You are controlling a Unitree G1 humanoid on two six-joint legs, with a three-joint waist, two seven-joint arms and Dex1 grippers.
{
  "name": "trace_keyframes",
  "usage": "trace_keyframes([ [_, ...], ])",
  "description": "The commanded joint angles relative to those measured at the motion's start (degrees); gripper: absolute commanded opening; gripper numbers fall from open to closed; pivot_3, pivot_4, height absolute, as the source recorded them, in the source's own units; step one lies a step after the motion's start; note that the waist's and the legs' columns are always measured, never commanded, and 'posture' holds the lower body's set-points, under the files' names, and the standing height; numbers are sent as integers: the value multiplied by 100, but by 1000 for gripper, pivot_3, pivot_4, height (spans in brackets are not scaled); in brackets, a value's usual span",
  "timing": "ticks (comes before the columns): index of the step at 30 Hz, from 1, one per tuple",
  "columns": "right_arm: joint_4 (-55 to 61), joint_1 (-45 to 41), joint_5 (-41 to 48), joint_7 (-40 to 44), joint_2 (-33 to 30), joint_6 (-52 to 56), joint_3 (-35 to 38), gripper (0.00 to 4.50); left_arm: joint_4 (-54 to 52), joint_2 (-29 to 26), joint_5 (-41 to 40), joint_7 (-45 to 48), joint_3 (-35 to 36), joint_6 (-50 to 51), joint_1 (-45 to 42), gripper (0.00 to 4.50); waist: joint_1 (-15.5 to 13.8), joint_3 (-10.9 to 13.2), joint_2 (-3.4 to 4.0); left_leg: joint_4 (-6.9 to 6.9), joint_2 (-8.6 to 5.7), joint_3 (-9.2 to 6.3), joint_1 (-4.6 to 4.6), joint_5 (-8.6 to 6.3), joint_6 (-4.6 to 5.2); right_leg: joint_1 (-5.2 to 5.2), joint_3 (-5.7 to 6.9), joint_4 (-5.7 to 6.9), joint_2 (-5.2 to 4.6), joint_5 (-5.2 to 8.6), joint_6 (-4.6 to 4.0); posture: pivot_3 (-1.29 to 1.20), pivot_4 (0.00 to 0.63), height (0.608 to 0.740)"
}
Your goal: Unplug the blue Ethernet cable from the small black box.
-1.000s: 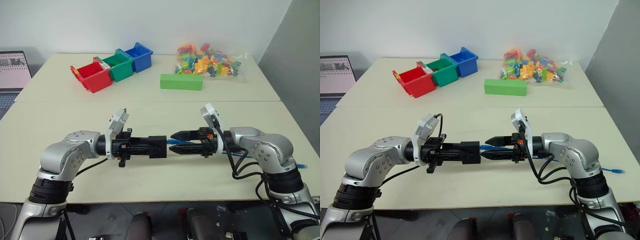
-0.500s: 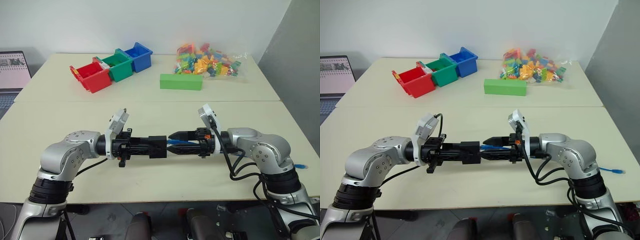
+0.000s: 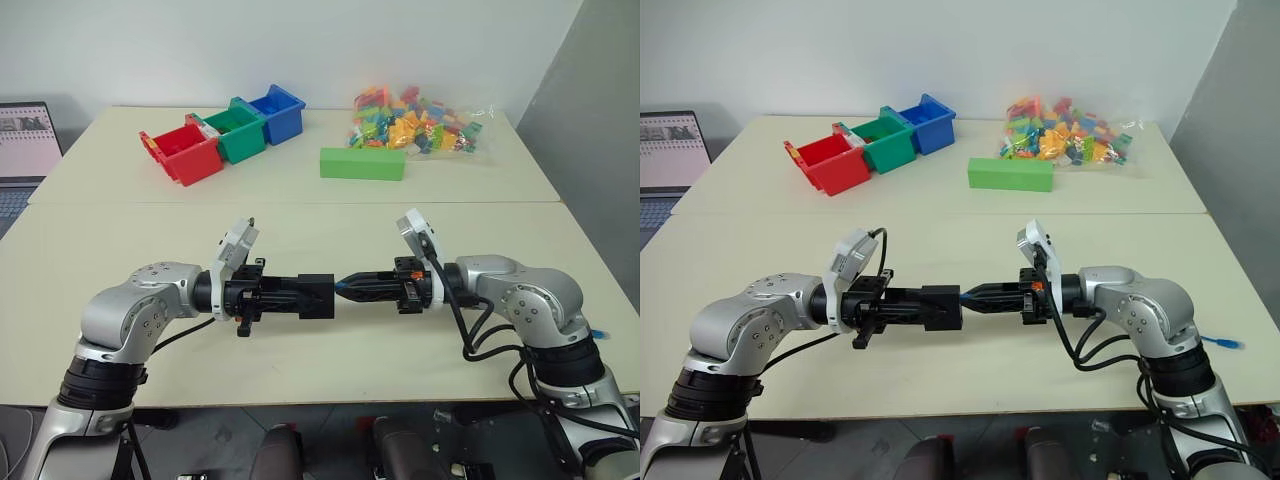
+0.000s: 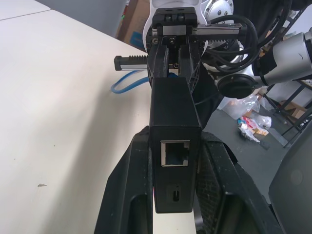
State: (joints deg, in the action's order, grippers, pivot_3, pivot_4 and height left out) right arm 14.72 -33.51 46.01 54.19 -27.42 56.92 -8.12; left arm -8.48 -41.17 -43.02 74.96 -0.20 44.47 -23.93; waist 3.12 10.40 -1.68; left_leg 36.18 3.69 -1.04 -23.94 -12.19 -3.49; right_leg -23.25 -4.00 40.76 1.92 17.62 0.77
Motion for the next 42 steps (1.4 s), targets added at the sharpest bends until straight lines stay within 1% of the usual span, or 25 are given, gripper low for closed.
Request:
trace_keyframes([
  [1,37,-194,74,63,-72,81,43,57,-189,-18,-122,72,67,-55,39,794,0,0,0,0,0,0,0,0,0,0,0,0,0,0,0,0,150,740],
  [4,-47,-185,-2,173,-238,112,31,56,-204,-57,-82,74,93,-106,122,794,0,0,0,0,0,0,0,0,0,0,0,0,0,0,0,0,150,740],
  [9,-247,133,-211,324,-781,-67,198,51,-135,-116,-63,-143,382,-140,312,794,-13,0,-1,-2,-1,2,0,0,0,0,-1,-5,-1,0,0,0,150,740],
  [13,-571,257,-607,33,-776,-571,371,41,-171,-101,-181,-505,777,-50,570,794,-15,2,-3,-3,0,1,-1,0,0,0,-1,-10,-2,0,0,0,150,740],
  [15,-967,151,-1073,-428,-528,-1068,386,40,-198,-122,-134,-610,860,-96,687,794,11,3,-3,-6,1,2,1,0,0,-1,-3,-9,-1,0,0,0,150,740],
  [17,-1623,-99,-1869,-1211,-164,-1924,299,39,-225,-63,-99,-861,971,-121,758,794,43,2,-6,-9,4,3,6,0,0,0,-4,-8,1,0,0,0,150,740],
  [19,-2102,-309,-2413,-1686,92,-2497,231,39,-217,8,-82,-1075,1045,-159,762,794,47,4,-3,-8,4,5,7,0,0,-2,-7,-7,2,0,1,0,150,740],
  [22,-3168,-753,-3466,-2621,366,-3479,18,39,-81,181,249,-1564,1010,-468,644,794,19,8,-1,-9,3,7,3,0,-1,-5,-7,-6,1,-1,0,0,150,740],
  [24,-3739,-984,-3803,-3031,522,-3791,47,39,15,312,448,-1816,992,-686,575,794,11,8,-1,-8,-1,13,1,0,-1,-6,-11,-6,-5,-3,-3,0,150,740],
  [26,-4060,-1116,-3935,-3158,626,-3961,94,737,104,430,664,-2051,984,-932,536,794,-15,8,-1,-9,-2,14,-4,0,-1,-7,-10,-8,-7,-9,-13,0,150,740],
  [27,-4151,-1154,-3966,-3140,671,-4024,112,804,135,473,723,-2120,983,-1017,526,794,-18,8,-1,-9,-2,15,-4,0,-1,-6,-10,-10,-8,-13,-21,0,150,740],
  [28,-4214,-1180,-3990,-3120,705,-4068,129,992,156,501,758,-2160,983,-1072,519,794,-26,8,-2,-10,-3,15,-4,0,-2,-6,-11,-11,-8,-15,-24,0,150,740],
  [29,-4270,-1205,-4011,-3119,735,-4106,146,1294,204,542,833,-2240,978,-1163,495,794,-23,8,-1,-11,-2,15,-6,0,-1,-6,-10,-14,-8,-17,-28,0,150,740],
  [30,-4303,-1219,-4032,-3111,753,-4139,163,1412,239,580,874,-2293,979,-1235,478,794,-22,8,-1,-11,-1,17,-6,0,-2,-6,-11,-15,-8,-17,-28,0,150,740],
  [33,-4180,-1216,-4004,-3019,732,-4149,291,2313,429,754,1169,-2559,941,-1619,380,794,-24,8,0,-12,-1,18,-6,0,-2,-6,-11,-15,-8,-17,-29,0,150,740],
  [34,-4036,-1188,-3964,-2944,694,-4118,322,2503,523,822,1331,-2714,917,-1786,324,794,-24,8,0,-12,-1,18,-6,0,-2,-6,-10,-15,-8,-17,-29,0,150,740],
  [35,-3791,-1138,-3871,-2758,640,-4057,334,2800,640,911,1452,-2851,911,-1950,243,794,-24,9,0,-12,-1,18,-5,0,-2,-6,-11,-15,-8,-17,-29,0,150,740],
  [37,-3212,-1009,-3624,-2247,553,-3822,301,3334,910,1050,1792,-3184,872,-2295,76,794,-39,10,1,-11,-2,18,-6,0,-2,-6,-10,-13,-9,-17,-28,0,150,740],
  [40,-1923,-732,-3056,-1393,327,-3121,140,3981,1710,1314,2608,-3932,814,-3407,-295,794,-73,9,2,-12,-1,15,-5,0,-1,-6,-6,-13,-8,-17,-28,0,150,740],
  [42,-1234,-637,-2678,-1093,242,-2595,100,3981,2291,1443,2986,-4298,808,-4093,-522,794,-84,9,2,-12,0,13,-5,0,-1,-5,-6,-14,-6,-18,-29,0,150,740],
])
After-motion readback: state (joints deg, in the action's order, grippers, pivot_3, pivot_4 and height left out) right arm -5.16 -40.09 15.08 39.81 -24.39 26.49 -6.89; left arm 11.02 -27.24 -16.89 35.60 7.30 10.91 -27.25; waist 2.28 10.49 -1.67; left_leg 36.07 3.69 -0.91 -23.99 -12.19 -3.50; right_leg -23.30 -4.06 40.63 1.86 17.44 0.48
